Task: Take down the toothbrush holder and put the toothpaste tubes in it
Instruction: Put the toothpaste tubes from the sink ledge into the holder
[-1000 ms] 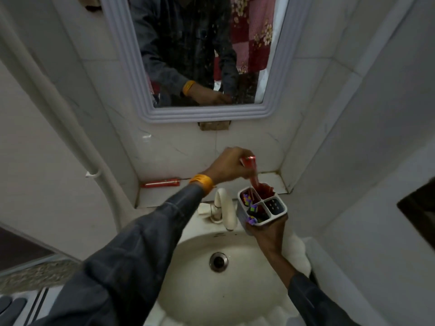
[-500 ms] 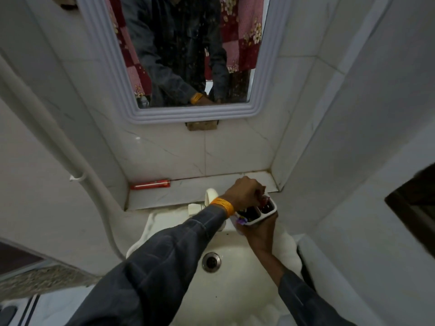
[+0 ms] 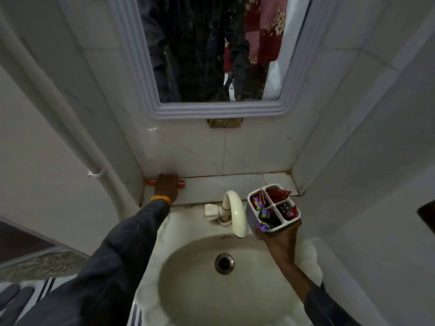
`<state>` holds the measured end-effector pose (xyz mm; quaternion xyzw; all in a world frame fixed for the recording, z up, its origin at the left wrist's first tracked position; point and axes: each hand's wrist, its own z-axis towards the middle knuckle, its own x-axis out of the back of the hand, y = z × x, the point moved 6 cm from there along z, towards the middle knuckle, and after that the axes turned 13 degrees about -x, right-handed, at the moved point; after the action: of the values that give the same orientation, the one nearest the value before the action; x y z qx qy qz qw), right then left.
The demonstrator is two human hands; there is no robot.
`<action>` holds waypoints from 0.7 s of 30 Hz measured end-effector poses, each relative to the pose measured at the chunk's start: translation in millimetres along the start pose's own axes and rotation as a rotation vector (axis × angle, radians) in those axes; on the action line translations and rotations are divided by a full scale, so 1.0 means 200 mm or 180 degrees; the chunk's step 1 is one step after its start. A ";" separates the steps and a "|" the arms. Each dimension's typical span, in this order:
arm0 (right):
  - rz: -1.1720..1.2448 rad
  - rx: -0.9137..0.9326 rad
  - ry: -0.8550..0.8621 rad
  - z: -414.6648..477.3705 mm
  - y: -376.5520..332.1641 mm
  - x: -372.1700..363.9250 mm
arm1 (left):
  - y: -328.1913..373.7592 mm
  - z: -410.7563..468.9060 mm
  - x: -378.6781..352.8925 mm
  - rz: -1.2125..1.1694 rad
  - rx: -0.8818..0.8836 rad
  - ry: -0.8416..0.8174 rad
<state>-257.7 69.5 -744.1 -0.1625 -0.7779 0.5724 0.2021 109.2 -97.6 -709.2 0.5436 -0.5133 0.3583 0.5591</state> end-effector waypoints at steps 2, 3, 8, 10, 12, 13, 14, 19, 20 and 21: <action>-0.0097 -0.0019 0.0023 0.01 0.02 0.00 | 0.02 0.02 -0.02 0.0181 -0.0123 -0.0010; -0.0161 -0.0043 0.0024 0.02 0.05 0.00 | 0.05 0.03 -0.02 0.0281 -0.0202 -0.0056; -0.0303 -0.0057 0.0111 0.03 0.04 0.02 | 0.23 0.05 0.11 0.0086 -0.0406 0.0126; -0.0287 -0.0088 0.0131 0.03 0.06 0.02 | 0.39 0.05 0.27 -0.0230 -0.0536 0.0432; -0.0287 -0.0155 0.0129 0.06 0.10 0.02 | 0.58 0.02 0.45 -0.0685 -0.0767 0.0760; -0.0273 -0.0217 0.0099 0.08 0.13 0.02 | 0.68 -0.01 0.54 -0.0900 -0.0986 0.0899; -0.0252 -0.0246 0.0032 0.11 0.18 0.02 | 0.79 -0.04 0.61 -0.1042 -0.1229 0.1012; -0.0179 -0.0189 0.0015 0.02 0.01 -0.01 | 1.24 -0.23 0.71 -0.1513 -0.1902 0.0948; -0.0115 -0.0121 0.0004 0.00 -0.03 -0.01 | 1.30 -0.25 0.69 -0.1390 -0.1994 0.0910; -0.0099 -0.0040 -0.0004 -0.02 -0.05 -0.02 | 1.37 -0.27 0.65 -0.1226 -0.2060 0.0842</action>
<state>-252.2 67.5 -733.4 -0.1512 -0.7841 0.5643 0.2096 -114.7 -24.2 -511.1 0.3748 -0.4120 0.1336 0.8197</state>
